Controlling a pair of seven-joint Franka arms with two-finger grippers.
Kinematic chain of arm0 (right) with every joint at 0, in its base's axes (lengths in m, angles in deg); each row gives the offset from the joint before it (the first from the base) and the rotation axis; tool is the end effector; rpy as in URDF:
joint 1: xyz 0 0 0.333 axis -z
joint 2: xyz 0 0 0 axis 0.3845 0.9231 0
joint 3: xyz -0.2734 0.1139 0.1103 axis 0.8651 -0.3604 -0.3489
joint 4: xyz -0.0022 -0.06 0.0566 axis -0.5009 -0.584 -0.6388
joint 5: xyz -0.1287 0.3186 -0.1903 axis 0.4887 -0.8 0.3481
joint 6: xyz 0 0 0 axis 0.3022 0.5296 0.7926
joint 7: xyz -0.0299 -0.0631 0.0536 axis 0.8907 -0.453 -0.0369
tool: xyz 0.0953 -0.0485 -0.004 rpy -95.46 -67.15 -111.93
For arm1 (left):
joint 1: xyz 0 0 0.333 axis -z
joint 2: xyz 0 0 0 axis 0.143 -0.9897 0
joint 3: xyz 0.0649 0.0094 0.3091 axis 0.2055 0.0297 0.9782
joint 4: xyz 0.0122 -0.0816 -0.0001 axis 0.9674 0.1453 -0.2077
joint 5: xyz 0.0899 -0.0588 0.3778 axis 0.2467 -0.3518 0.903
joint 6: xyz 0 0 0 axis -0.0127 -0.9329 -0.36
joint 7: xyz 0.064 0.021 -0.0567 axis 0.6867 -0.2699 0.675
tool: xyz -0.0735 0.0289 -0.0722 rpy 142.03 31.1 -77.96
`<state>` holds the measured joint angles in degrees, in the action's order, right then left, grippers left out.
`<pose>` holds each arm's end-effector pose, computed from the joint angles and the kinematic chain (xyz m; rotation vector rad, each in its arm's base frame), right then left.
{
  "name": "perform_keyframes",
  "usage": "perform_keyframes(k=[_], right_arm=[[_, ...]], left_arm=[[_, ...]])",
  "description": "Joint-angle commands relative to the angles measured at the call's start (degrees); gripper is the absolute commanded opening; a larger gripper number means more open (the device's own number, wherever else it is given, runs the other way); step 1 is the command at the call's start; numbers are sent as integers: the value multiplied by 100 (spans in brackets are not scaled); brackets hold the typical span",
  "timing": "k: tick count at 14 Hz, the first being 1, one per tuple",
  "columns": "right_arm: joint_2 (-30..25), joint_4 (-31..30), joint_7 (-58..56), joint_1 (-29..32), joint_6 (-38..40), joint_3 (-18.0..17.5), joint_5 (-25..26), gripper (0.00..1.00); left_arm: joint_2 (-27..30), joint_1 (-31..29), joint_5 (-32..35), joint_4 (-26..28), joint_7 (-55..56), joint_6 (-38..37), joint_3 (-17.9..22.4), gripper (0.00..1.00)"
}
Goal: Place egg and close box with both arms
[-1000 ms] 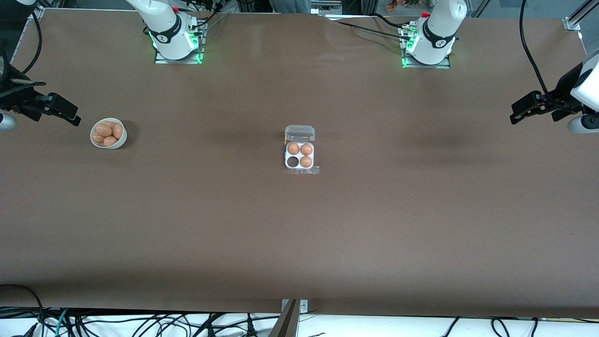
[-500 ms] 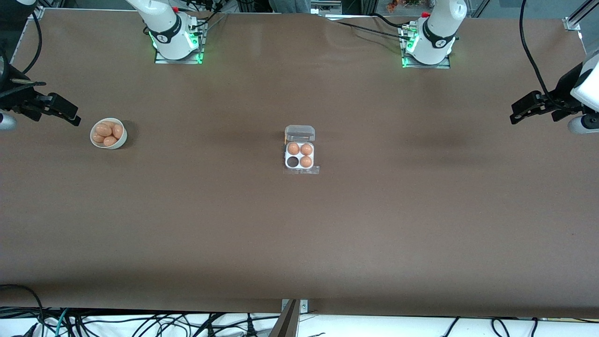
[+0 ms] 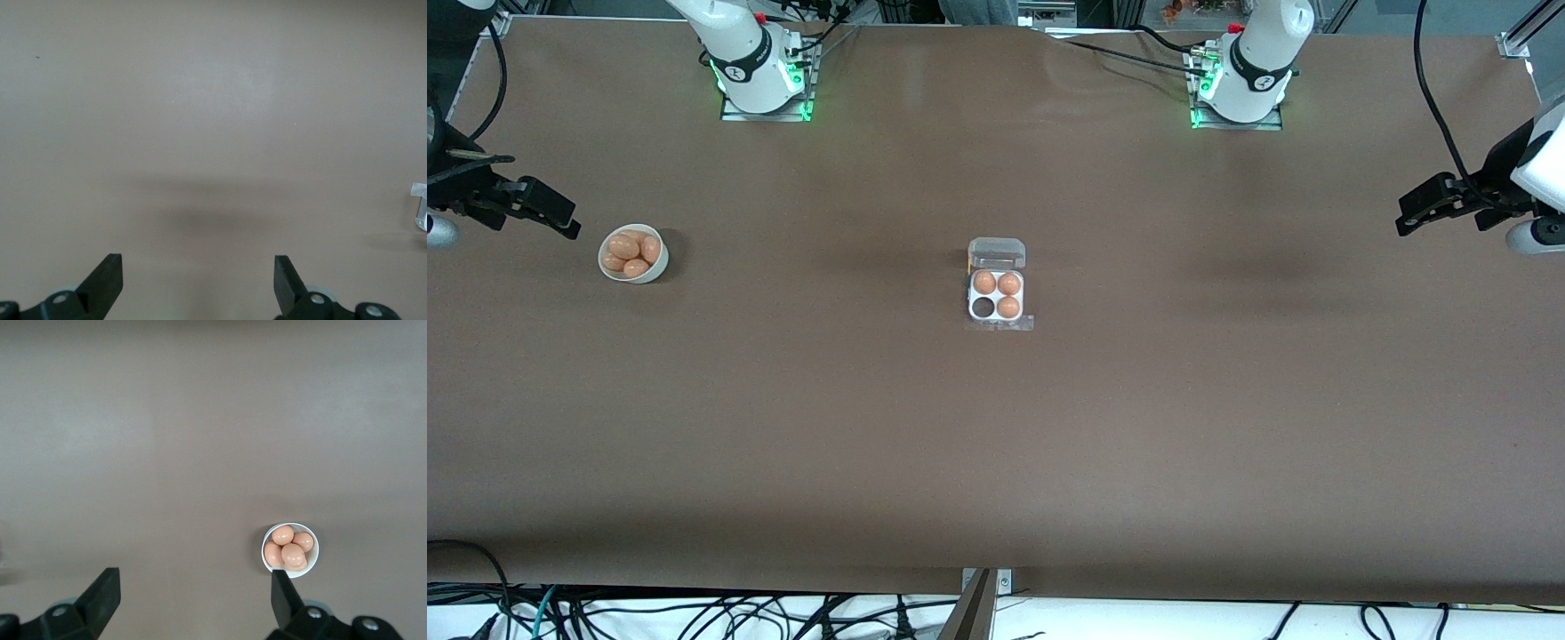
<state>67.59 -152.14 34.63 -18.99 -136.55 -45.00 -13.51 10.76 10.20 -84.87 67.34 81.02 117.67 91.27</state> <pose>0.5536 -0.0171 0.5879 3.1141 -0.1726 0.0548 0.5579 -0.0023 0.6114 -3.1172 -0.1594 0.0673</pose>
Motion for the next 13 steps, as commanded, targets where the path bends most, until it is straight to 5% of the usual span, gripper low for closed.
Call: perform_keyframes(k=[1, 9, 13], right_arm=[[-29, 44, 63, 59, 87, -60, -73, 100], [891, -8, -648, 243, 306, 45, 303, 100], [806, -1568, -728, 279, -1332, 291, 383, 100]], left_arm=[[-53, -5, -6, -165, -89, -140, 9, 100], [-53, -5, -6, -173, -89, -140, 0, 100], [-53, -5, -6, -173, -89, -149, 0, 100]])
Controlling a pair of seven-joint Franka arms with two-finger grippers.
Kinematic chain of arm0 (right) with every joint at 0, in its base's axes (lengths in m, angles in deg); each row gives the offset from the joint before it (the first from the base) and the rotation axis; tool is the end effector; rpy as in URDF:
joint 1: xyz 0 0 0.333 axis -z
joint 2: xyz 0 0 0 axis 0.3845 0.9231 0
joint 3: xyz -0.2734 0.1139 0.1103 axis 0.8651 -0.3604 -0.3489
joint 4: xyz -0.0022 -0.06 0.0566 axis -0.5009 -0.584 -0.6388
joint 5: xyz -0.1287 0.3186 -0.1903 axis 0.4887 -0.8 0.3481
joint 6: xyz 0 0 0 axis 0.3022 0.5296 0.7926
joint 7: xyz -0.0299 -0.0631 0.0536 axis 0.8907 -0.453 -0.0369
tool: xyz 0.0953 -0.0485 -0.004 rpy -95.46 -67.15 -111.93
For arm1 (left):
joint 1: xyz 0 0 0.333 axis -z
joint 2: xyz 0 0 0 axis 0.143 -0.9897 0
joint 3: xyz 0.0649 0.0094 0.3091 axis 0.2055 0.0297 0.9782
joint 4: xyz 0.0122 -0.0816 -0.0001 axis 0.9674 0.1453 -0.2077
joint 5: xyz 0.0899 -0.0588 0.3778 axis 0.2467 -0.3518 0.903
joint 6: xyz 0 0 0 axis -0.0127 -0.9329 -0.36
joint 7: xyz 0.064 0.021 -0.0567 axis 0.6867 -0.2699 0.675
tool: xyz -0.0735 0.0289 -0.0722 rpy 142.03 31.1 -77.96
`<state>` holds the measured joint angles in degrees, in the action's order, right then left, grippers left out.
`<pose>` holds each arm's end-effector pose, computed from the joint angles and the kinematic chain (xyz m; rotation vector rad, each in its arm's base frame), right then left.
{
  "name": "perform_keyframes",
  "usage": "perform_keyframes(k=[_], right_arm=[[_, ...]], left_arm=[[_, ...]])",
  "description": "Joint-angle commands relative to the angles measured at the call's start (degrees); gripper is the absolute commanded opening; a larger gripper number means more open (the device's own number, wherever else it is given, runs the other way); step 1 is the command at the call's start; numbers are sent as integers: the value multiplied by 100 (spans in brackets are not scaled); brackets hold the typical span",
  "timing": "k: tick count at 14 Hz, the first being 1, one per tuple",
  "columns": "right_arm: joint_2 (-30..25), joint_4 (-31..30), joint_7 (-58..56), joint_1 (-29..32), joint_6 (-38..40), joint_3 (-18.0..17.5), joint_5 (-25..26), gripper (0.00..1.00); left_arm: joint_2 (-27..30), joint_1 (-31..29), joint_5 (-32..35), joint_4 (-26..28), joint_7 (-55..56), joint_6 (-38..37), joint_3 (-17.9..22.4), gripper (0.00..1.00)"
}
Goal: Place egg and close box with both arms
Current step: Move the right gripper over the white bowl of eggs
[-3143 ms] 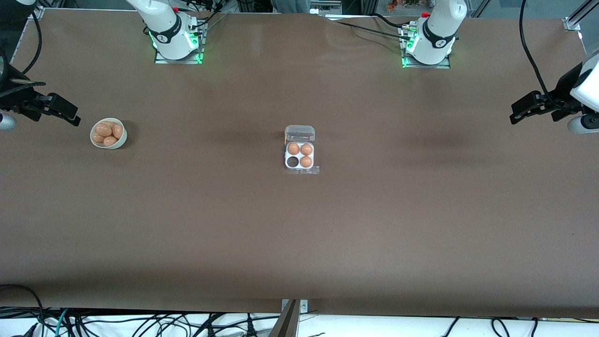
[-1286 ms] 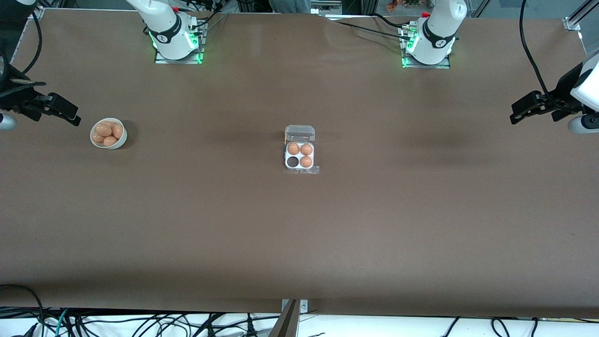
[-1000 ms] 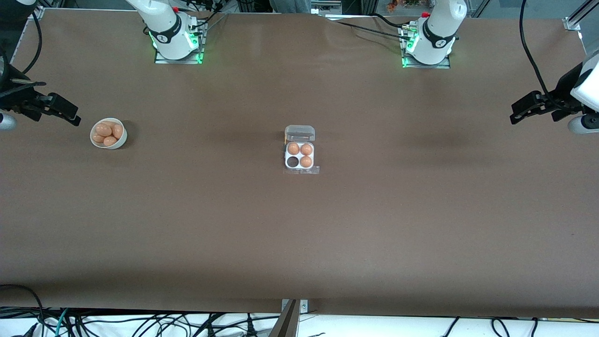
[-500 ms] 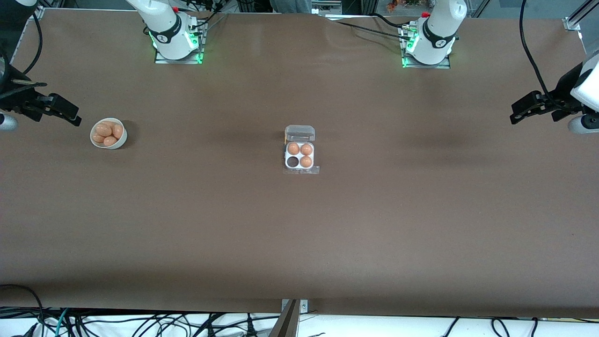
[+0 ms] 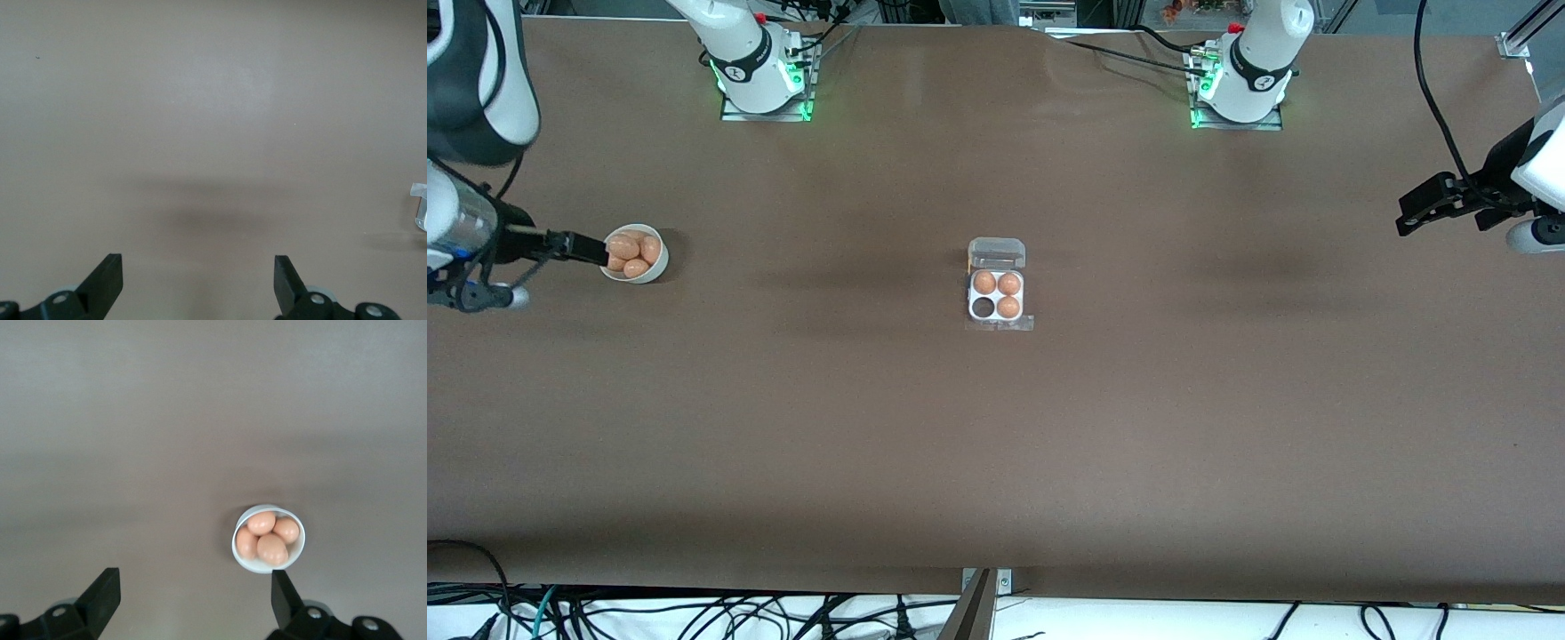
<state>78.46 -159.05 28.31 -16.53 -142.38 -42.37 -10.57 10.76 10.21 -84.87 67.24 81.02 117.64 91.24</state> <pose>0.5782 -0.0736 0.4310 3.0689 -0.1044 -0.2750 0.5579 -0.0027 0.6122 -3.1174 -0.1583 0.0654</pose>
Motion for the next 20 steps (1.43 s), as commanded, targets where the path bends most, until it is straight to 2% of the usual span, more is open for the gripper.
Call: perform_keyframes(k=[1, 3, 6, 10, 14, 20], right_arm=[[-404, -1351, -105, 33, -1266, 141, 89, 100], [-607, -2161, -262, 33, -2216, 334, 98, 100], [-537, -3076, -999, 33, -3684, 896, 89, 100], [-326, -3841, -1450, 34, -4960, 1222, 89, 100], [-282, -3975, -1450, 42, -5034, 1223, 89, 100], [-326, -3940, -1511, 33, -4445, 1240, 89, 100]], left_arm=[[-53, -6, -6, -164, -89, -154, 2, 100], [-53, 3, -6, -155, -89, -171, 2, 100], [-53, -6, -6, -164, -97, -171, 11, 100], [-53, -6, 2, -234, -97, -171, 11, 100], [-53, -6, 2, -287, -97, -180, 11, 100], [-53, -6, 2, -287, -89, -180, 11, 100]])
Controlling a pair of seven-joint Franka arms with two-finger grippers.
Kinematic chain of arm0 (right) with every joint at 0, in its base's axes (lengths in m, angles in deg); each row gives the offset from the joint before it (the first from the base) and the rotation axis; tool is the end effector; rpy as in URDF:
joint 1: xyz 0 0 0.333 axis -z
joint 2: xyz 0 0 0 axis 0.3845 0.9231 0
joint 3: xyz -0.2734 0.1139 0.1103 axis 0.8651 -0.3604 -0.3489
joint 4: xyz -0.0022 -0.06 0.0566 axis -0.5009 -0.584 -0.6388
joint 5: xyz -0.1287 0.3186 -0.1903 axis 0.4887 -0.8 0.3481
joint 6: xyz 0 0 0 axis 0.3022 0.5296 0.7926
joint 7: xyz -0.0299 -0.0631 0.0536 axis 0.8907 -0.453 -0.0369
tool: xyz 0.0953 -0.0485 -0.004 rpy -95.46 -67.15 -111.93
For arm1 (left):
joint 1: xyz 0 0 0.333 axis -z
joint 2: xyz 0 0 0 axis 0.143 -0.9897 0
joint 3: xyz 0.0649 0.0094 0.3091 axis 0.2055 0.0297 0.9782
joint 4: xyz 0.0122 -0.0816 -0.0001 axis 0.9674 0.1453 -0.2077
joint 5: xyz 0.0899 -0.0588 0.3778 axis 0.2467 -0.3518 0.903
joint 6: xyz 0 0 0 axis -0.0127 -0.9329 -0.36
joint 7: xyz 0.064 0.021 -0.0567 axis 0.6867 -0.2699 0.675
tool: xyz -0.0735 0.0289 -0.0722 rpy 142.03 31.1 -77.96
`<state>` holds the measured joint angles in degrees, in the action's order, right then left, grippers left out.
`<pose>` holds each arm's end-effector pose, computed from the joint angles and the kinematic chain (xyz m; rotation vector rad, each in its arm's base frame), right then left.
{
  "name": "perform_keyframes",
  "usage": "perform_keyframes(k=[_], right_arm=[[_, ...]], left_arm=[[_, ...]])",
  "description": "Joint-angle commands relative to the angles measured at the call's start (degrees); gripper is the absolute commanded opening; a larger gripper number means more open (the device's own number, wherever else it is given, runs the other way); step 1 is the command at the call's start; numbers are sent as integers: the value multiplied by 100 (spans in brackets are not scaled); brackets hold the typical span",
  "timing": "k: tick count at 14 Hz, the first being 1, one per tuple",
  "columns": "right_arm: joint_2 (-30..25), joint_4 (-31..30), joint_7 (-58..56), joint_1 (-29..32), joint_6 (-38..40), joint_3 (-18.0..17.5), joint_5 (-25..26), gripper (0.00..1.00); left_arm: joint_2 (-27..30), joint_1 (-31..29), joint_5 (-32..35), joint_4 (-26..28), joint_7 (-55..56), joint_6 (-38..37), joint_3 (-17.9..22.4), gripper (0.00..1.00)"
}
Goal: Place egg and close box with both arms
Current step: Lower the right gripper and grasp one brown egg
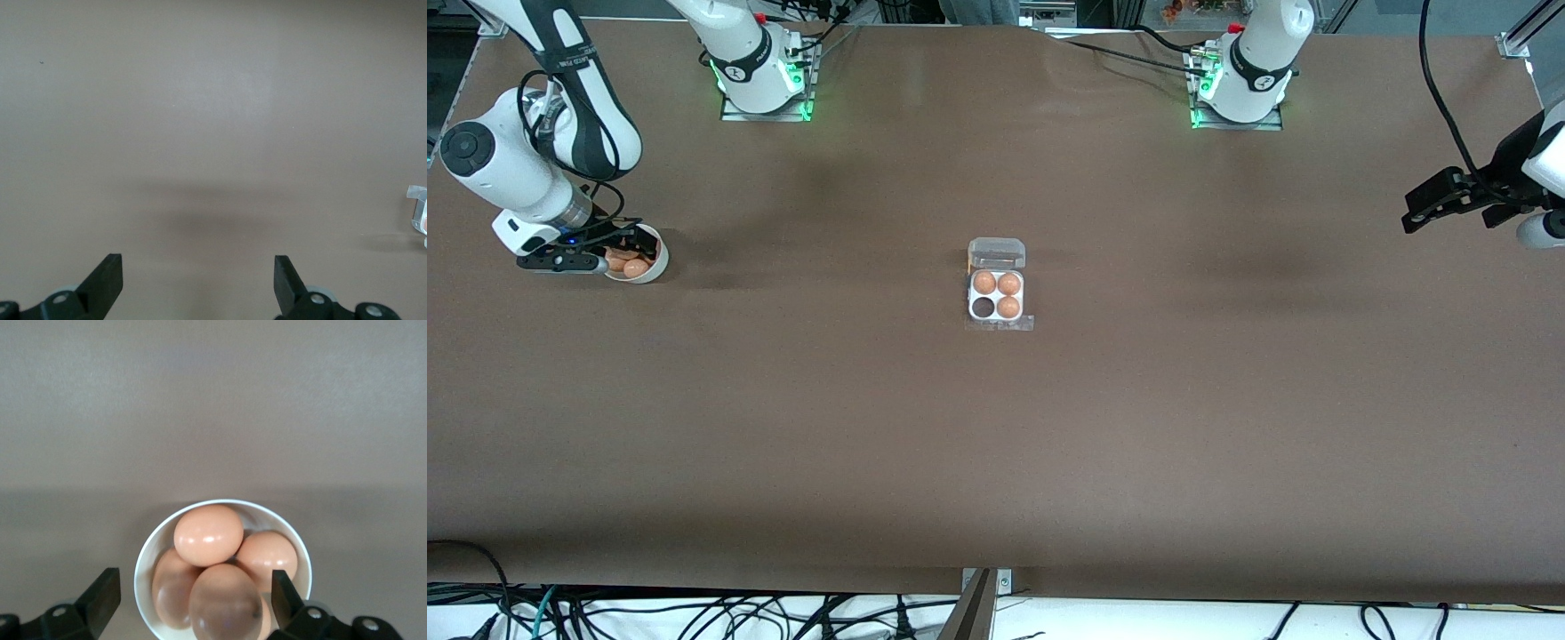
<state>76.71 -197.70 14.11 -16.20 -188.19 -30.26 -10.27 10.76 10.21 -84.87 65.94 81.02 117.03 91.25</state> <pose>0.4402 -0.1528 0.2335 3.0826 0.0130 -0.0546 0.5575 -0.0026 0.6219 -3.1184 -0.1590 0.0466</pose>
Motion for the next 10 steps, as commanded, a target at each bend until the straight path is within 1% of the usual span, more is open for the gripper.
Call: perform_keyframes(k=[1, 3, 7, 9, 10], right_arm=[[-150, -58, -213, 0, 171, 39, 51, 100], [-133, 21, -521, 0, 162, 135, 51, 100], [-106, 30, -513, 9, 162, 153, 42, 99], [-106, 30, -513, 9, 180, 153, 51, 85], [-115, 30, -513, 9, 197, 153, 51, 75]], left_arm=[[-62, 3, 2, -157, -89, -119, 11, 100], [-62, -6, 2, -157, -89, -119, 11, 100], [-62, -6, 2, -157, -89, -119, 11, 100], [-62, -6, 2, -157, -89, -119, 11, 100], [-62, 3, 2, -157, -89, -119, 2, 100]])
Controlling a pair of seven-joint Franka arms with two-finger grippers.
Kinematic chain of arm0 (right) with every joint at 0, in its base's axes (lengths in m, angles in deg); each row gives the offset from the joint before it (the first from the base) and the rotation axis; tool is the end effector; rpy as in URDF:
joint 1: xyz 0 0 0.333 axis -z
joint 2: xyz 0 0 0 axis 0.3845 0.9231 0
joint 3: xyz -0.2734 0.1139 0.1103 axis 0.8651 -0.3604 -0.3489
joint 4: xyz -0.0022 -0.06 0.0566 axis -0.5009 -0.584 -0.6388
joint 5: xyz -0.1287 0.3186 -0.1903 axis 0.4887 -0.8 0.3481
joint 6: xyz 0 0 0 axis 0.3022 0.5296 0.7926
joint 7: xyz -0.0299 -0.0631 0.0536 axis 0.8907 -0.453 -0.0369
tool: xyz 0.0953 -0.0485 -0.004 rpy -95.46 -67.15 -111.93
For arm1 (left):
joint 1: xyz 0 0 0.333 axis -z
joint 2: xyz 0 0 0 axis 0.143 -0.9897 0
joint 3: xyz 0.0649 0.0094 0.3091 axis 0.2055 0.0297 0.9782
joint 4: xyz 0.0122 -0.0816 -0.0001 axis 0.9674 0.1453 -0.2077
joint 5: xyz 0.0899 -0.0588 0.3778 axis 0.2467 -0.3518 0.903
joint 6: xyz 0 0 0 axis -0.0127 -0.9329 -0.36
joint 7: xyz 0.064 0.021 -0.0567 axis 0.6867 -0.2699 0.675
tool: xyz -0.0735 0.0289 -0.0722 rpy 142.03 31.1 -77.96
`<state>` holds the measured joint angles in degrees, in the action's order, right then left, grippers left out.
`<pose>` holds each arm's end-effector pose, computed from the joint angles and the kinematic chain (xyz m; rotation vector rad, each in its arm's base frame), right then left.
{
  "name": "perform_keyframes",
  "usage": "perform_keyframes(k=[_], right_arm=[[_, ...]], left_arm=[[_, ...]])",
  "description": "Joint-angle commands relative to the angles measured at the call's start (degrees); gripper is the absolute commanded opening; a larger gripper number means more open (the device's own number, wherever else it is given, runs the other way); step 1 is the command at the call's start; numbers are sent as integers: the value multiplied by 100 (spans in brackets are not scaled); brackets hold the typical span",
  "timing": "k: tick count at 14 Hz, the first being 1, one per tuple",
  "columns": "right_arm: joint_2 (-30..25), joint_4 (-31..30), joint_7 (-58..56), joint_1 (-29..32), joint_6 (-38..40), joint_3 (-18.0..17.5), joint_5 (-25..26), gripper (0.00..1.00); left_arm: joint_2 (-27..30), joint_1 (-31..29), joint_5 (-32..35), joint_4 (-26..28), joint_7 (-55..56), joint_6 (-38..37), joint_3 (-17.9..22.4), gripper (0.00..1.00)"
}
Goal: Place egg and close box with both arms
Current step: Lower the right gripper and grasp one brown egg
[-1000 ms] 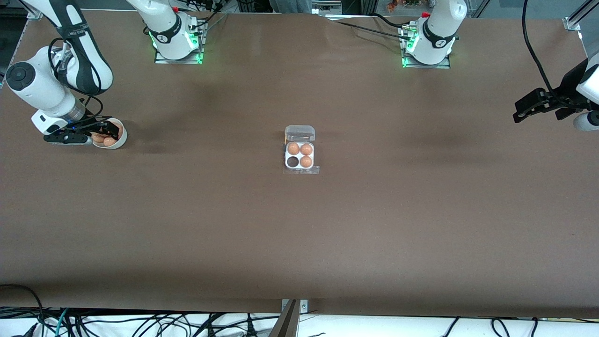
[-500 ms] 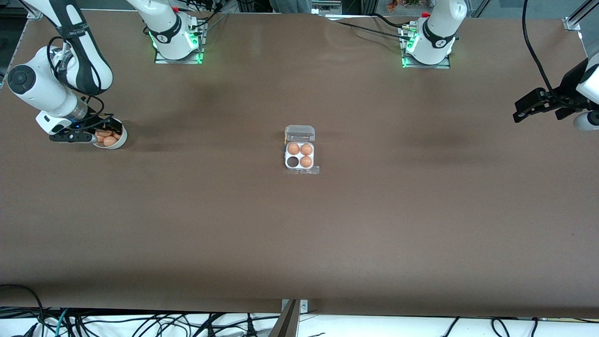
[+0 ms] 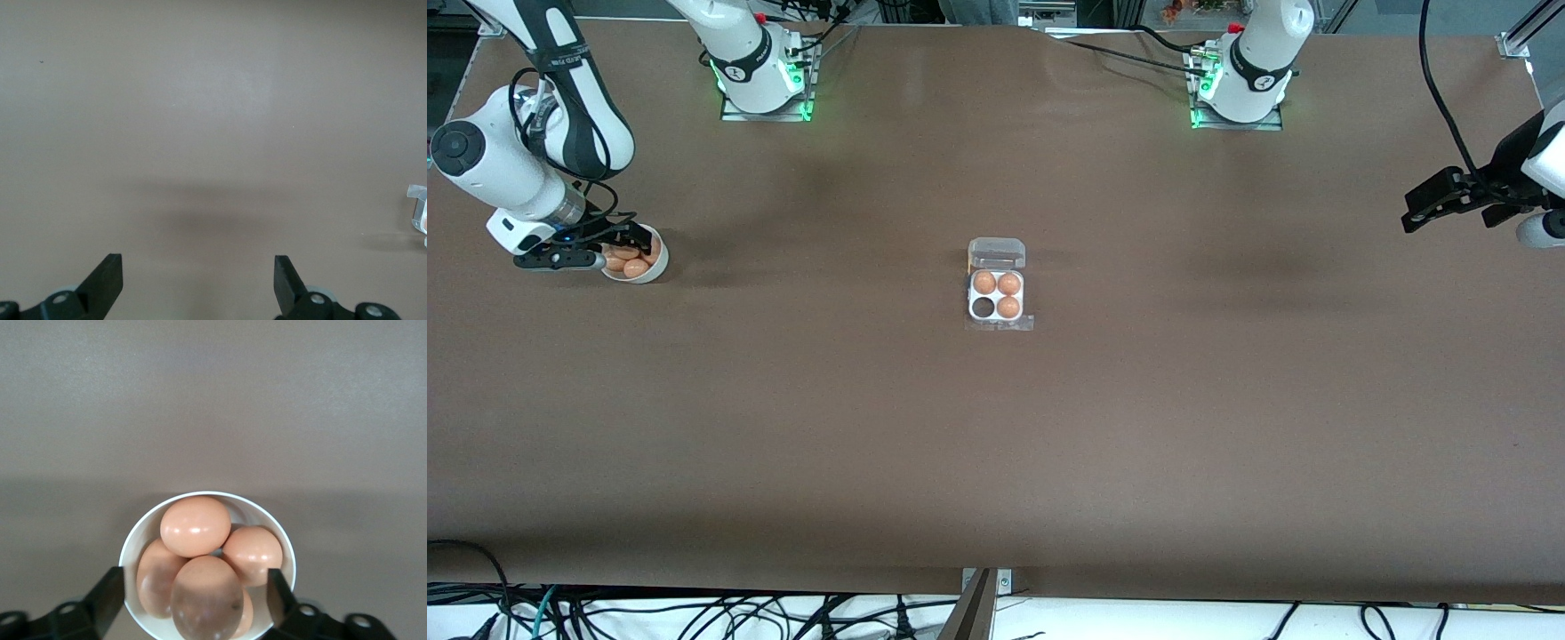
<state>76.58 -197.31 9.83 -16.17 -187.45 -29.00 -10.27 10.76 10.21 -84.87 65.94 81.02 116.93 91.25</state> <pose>0.4381 -0.1635 0.2361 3.0813 0.0928 -0.0652 0.5573 -0.0026 0.6218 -3.1182 -0.1591 0.0494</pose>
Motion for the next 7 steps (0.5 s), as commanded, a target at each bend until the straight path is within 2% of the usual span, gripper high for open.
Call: perform_keyframes(k=[1, 4, 7], right_arm=[[-93, -9, -85, 6, 124, 27, 51, 66], [-111, -9, -85, 6, 167, 45, 51, 42], [-120, -9, -85, 6, 211, 45, 51, 32]], left_arm=[[-62, 12, 2, -157, -80, -109, 2, 100], [-62, 12, 2, -157, -80, -109, 2, 100], [-62, 12, 2, -157, -89, -109, 2, 100]])
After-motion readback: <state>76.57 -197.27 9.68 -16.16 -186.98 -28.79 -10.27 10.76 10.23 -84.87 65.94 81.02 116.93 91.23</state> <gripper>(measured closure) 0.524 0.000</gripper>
